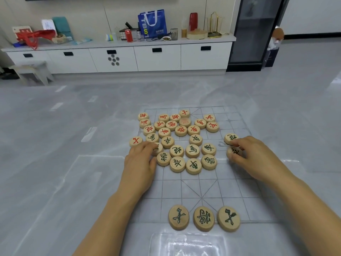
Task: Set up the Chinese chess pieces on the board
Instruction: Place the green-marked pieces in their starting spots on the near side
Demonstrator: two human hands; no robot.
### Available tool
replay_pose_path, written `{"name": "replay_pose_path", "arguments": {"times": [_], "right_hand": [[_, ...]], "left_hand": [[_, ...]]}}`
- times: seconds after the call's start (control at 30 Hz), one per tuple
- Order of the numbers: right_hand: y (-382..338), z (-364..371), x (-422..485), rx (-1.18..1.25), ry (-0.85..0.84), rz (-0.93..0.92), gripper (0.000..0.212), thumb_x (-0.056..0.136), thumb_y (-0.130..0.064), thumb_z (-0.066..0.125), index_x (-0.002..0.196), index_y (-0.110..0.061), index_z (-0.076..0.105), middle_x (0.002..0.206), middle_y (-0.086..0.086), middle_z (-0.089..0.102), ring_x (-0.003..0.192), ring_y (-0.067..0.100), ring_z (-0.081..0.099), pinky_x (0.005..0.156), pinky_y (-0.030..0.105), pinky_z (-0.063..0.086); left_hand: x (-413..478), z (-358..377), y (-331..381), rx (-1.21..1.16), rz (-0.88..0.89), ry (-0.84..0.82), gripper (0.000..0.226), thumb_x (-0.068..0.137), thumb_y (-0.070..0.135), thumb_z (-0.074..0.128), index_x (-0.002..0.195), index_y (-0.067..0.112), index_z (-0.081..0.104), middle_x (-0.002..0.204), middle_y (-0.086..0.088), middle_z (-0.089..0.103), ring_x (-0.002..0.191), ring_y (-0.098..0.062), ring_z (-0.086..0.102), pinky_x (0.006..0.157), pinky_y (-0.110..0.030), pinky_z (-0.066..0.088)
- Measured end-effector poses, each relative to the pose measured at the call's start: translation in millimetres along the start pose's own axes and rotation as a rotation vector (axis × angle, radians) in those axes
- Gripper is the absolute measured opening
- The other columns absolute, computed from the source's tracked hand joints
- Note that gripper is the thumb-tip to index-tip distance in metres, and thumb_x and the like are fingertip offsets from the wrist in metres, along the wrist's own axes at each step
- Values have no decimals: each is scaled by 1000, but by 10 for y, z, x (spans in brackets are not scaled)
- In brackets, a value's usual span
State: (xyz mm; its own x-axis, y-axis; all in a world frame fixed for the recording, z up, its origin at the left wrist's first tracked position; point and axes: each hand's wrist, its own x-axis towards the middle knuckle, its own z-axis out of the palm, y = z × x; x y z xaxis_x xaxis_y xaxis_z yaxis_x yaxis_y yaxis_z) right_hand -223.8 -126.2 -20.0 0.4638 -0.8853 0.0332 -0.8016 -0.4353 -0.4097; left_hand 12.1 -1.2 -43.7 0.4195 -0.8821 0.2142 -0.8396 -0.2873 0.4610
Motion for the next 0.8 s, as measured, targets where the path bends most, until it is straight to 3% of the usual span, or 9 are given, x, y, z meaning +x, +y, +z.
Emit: {"name": "replay_pose_path", "arguments": {"times": [0.17,0.43,0.67,0.8], "right_hand": [[-28,14,0,-47,12,-22,39,91,-32,50,128,-19,52,124,4,54,114,22,48,89,31,43],[-32,16,49,-67,4,-8,38,90,-31,52,126,-20,53,120,4,55,108,22,51,85,32,44],[-47,-26,76,-125,-53,0,36,91,-34,50,125,-22,52,118,2,52,106,20,51,85,32,47],[-21,-40,79,-71,-85,30,43,88,-35,55,129,-23,49,115,0,51,103,17,51,85,30,45]], "left_hand": [[-24,-38,-22,-11,-7,2,31,88,13,54,119,16,57,136,-2,46,128,-21,36,105,-31,28],[-13,-46,-49,-14,-2,-6,37,90,14,53,126,20,54,140,-1,42,130,-21,32,106,-30,26],[-5,11,1,16,54,-119,47,90,12,45,132,33,47,151,1,24,139,-19,15,111,-31,16],[-5,-6,-24,-27,24,-63,42,89,8,46,125,28,54,150,-1,26,138,-21,16,111,-32,16]]}}
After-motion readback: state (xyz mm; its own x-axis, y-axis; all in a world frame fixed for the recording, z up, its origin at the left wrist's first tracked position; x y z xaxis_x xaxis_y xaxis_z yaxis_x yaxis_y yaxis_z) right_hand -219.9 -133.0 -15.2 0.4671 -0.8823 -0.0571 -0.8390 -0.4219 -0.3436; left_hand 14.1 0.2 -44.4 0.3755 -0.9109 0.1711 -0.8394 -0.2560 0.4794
